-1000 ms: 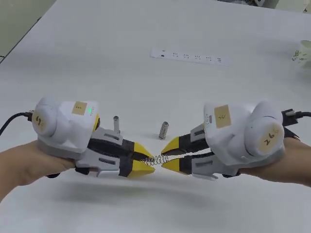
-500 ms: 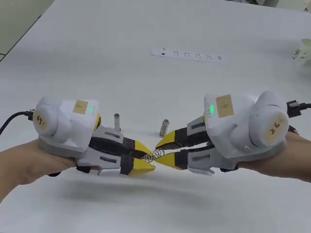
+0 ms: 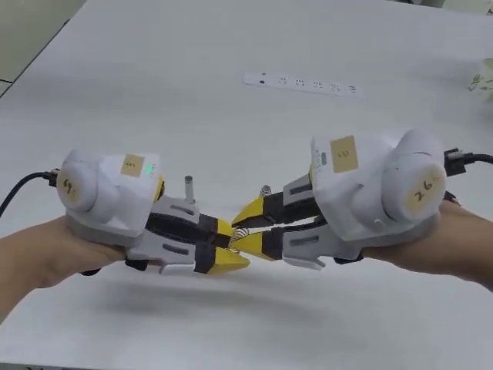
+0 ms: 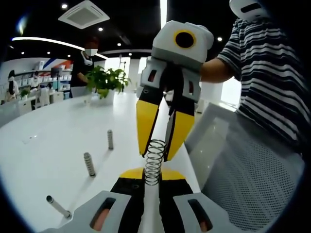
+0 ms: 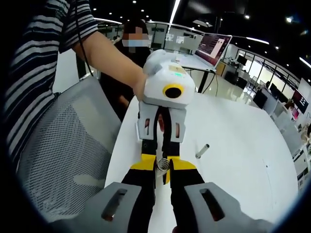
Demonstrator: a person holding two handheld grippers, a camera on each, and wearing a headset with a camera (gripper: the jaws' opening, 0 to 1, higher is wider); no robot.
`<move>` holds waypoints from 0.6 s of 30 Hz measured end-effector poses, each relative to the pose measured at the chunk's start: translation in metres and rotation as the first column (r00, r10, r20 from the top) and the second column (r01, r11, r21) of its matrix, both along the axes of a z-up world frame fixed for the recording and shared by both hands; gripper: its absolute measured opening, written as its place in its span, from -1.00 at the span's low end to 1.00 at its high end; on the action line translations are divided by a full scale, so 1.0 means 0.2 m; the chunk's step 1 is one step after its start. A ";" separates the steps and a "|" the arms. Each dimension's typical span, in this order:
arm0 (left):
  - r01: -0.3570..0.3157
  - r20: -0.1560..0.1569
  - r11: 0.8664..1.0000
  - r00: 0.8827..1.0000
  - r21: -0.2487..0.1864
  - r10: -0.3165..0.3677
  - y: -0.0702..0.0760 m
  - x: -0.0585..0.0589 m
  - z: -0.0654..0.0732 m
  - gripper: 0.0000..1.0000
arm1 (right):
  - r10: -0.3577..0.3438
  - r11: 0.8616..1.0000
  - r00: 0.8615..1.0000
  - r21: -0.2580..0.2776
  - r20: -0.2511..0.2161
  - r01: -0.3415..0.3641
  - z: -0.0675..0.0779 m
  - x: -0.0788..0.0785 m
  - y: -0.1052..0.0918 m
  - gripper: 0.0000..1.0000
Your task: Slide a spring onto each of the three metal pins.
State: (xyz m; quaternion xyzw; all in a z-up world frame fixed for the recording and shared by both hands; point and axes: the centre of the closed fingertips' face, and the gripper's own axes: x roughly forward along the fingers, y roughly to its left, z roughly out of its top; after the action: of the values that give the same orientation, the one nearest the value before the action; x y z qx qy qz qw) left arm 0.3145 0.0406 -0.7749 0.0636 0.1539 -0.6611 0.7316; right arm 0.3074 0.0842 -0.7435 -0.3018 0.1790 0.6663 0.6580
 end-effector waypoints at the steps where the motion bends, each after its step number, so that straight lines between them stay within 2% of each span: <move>1: 0.001 0.001 1.000 1.000 0.000 -0.001 0.00 0.00 0.00 -0.96 | 0.002 1.000 1.000 0.002 0.002 -0.002 0.00 0.00 0.00 -0.85; 11: -0.010 -0.008 1.000 1.000 0.003 0.010 0.01 0.01 0.00 -0.95 | -0.004 1.000 1.000 0.022 0.005 0.004 0.00 -0.01 0.01 -0.86; 16: -0.022 -0.022 1.000 1.000 0.004 0.022 0.00 0.01 0.00 -0.94 | 0.009 1.000 1.000 0.008 0.019 -0.009 0.00 0.00 0.01 -0.86; 18: -0.035 -0.016 0.999 0.999 0.004 0.035 0.00 0.02 0.00 -0.93 | 0.009 1.000 1.000 0.005 0.022 -0.009 0.00 0.00 0.01 -0.86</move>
State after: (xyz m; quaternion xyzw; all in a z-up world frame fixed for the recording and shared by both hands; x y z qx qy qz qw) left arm 0.3182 0.0416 -0.7754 0.0569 0.1619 -0.6485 0.7416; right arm 0.3077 0.0858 -0.7428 -0.3083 0.1686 0.6661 0.6579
